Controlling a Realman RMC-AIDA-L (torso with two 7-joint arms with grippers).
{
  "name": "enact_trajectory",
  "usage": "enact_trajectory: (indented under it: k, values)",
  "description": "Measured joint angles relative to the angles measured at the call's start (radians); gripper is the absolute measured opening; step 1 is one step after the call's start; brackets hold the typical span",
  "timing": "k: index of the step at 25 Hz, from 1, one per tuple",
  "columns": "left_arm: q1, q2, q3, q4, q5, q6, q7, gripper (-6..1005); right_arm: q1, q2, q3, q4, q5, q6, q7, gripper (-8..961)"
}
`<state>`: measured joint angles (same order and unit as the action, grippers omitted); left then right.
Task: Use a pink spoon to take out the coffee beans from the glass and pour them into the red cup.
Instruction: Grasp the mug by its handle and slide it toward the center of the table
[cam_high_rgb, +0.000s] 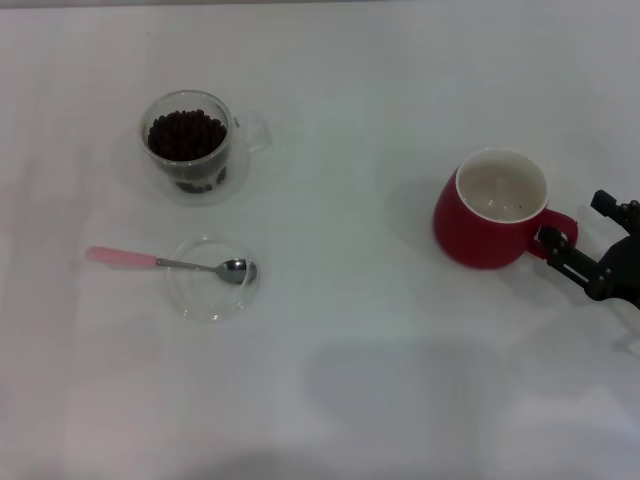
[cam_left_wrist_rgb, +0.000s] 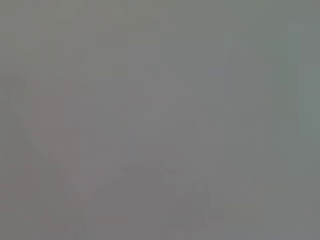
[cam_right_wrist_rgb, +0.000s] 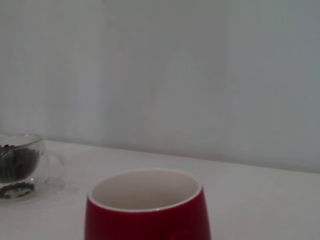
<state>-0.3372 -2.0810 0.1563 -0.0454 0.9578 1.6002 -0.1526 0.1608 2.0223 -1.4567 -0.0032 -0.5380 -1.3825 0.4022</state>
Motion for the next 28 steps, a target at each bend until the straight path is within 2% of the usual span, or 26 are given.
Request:
enact_trajectory:
  k: [7,15,28]
  values:
    - [0.003,-0.001,0.002,-0.002,0.004,0.001,-0.001,625,0.0,-0.003,0.017,-0.003,0.02,0.025,-0.001,698]
    - [-0.002,0.001,0.003,-0.004,0.007,0.001,-0.001,624,-0.01,-0.003,0.092,0.001,0.032,0.048,-0.003,689]
    - [-0.006,0.001,0.008,-0.004,0.008,0.001,0.001,625,-0.001,-0.002,0.105,-0.01,0.027,0.061,-0.003,669]
